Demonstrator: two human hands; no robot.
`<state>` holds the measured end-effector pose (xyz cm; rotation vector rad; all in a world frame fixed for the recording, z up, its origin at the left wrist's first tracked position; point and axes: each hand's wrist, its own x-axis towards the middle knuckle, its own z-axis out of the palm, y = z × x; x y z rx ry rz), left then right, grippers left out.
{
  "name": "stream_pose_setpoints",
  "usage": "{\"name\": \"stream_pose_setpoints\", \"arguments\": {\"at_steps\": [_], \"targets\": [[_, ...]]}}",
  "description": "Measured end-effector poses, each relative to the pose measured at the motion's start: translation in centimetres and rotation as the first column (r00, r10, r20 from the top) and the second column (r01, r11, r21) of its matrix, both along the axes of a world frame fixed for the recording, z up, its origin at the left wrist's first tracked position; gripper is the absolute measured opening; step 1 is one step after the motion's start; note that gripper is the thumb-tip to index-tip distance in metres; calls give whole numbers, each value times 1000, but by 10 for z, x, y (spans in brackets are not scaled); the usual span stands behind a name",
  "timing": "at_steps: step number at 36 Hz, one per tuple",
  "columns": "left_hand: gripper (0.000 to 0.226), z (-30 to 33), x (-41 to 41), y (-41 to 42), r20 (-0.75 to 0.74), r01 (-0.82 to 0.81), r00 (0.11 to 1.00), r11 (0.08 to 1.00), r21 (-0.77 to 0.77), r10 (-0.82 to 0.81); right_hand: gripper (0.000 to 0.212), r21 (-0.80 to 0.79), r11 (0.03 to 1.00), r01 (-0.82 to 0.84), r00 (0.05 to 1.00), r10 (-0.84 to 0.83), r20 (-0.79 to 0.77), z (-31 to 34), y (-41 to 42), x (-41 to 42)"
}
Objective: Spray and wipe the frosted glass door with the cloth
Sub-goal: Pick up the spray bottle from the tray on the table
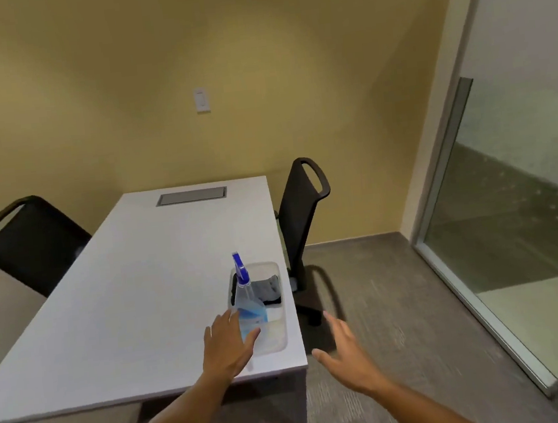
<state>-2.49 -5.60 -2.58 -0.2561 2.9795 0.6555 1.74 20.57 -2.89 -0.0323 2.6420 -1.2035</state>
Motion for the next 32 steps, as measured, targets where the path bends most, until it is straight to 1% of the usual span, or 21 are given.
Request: {"name": "stream_pose_setpoints", "arguments": {"at_steps": [5,9,13,16,21,23,26,31,32], "targets": [[83,-10,-13,-12,63,-25,998,999,32,23,87,-16,999,-42,999,42,14,-3,-28,-19],[87,-21,-22,-23,70,22,997,996,90,-28,86,-21,997,-68,998,68,3,-5,-49,-42],[92,-35,-44,-38,91,25,995,991,132,-37,84,-41,997,-69,998,69,-10,-9,-72,-66],[93,-48,-62,-49,133,44,989,987,155,-65,82,-23,999,-48,999,48,23,-13,-91,-80],[107,-71,-90,-67,192,107,970,972,208,-147,81,3,1000,-24,998,24,61,-20,-117,-106],[102,-78,-98,-73,186,137,965,962,236,-183,82,-16,1000,-3,997,4,72,-22,-126,-118],[92,-84,-105,-77,148,186,958,927,325,-244,86,-30,999,38,997,-36,74,-27,-141,-132],[86,-89,-110,-78,163,228,934,879,419,-319,89,-101,988,118,991,-110,81,-40,-162,-145],[90,-90,-111,-79,169,229,929,869,438,-330,88,-117,984,135,988,-125,93,-43,-167,-148]]}}
